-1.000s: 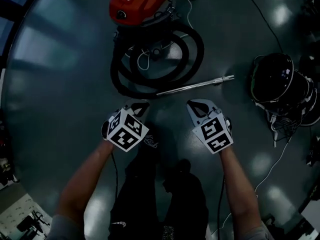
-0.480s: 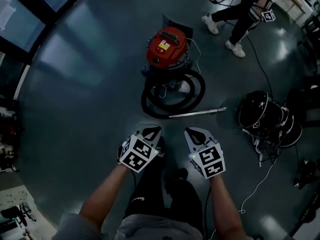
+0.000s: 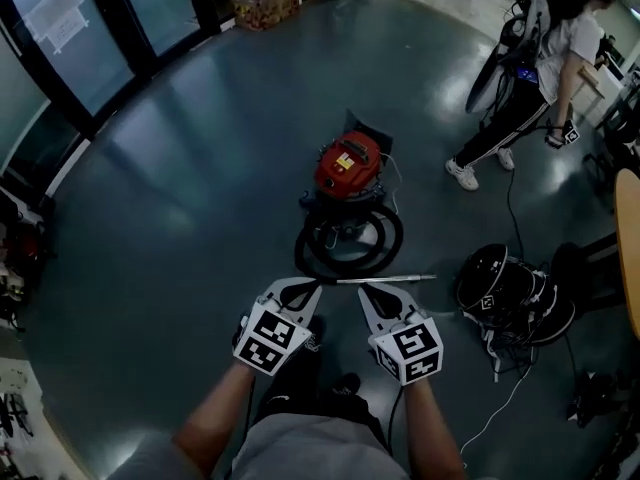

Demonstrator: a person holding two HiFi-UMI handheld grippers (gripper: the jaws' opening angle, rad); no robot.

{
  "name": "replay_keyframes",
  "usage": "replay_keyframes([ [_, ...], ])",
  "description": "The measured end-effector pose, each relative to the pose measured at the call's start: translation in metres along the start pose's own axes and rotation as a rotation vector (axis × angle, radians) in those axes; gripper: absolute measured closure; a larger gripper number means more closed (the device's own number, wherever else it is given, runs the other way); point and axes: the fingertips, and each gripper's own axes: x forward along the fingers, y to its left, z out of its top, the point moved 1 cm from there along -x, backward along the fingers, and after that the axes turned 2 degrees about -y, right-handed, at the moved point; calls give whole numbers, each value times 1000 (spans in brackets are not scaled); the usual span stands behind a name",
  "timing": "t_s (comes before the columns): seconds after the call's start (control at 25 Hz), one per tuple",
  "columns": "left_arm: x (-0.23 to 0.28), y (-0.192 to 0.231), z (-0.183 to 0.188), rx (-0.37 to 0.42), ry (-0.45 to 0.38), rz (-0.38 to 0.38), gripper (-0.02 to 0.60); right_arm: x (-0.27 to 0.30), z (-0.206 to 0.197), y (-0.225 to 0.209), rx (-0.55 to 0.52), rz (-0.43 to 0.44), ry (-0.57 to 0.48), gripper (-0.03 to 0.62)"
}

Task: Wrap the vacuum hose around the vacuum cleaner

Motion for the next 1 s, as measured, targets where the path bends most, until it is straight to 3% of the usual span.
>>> replay_keyframes([
  [0.28,-62,-17,72,16,-178,67,575,-56,79,27,-66,5,-174,590],
  [0.52,-94,-46,120,65,-281,82,575,-92,116,44,-28,20,-309,589],
  [1.0,-118,-63,152,56,-371,125,575,-125,153,57,-55,49,-394,589],
])
